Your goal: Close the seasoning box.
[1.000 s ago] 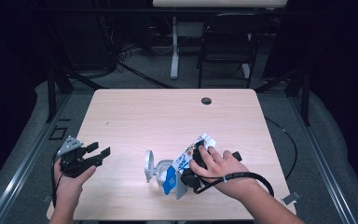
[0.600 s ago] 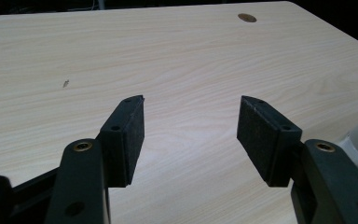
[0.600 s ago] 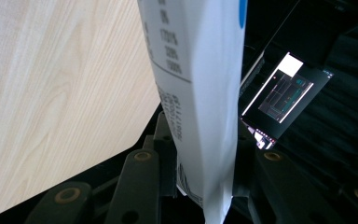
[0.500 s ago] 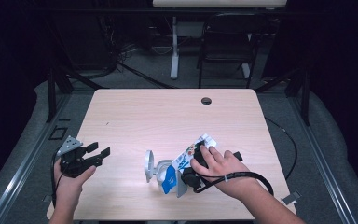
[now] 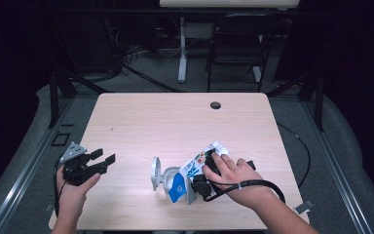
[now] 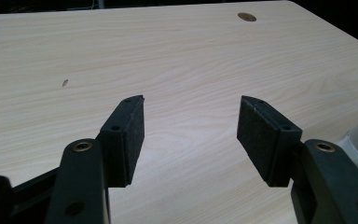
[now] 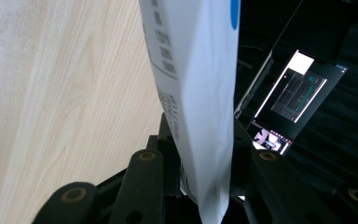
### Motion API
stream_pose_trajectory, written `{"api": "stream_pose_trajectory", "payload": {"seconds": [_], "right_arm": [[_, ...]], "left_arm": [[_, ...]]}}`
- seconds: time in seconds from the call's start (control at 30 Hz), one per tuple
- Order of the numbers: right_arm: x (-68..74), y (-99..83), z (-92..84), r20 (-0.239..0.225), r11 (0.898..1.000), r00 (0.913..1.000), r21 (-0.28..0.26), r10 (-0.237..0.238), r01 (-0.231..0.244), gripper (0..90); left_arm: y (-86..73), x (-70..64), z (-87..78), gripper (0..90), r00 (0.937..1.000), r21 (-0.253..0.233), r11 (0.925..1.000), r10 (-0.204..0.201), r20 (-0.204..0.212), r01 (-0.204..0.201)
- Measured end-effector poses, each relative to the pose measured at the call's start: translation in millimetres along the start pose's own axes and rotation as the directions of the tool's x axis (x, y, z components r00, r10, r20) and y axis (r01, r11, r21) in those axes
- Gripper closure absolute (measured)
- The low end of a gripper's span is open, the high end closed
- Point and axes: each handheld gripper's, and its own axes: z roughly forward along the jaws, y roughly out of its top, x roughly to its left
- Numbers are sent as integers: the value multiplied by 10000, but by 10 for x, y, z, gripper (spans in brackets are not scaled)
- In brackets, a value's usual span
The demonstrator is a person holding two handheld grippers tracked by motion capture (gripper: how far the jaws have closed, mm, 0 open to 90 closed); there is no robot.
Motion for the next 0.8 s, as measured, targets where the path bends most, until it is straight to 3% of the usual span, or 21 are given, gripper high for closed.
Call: {"api": "stream_pose_trajectory", "payload": {"seconds": [0.4,0.8], "right_arm": [[48,-18,-7,-232,9970,9976,-397,656,-665,775],[95,-56,26,-528,9838,9856,-720,1606,-1641,831]], "left_arm": [[-3,-10,16,419,10000,54,10000,40,-3,-40],[-5,-15,17,419,10000,109,9999,58,-29,-58]]}}
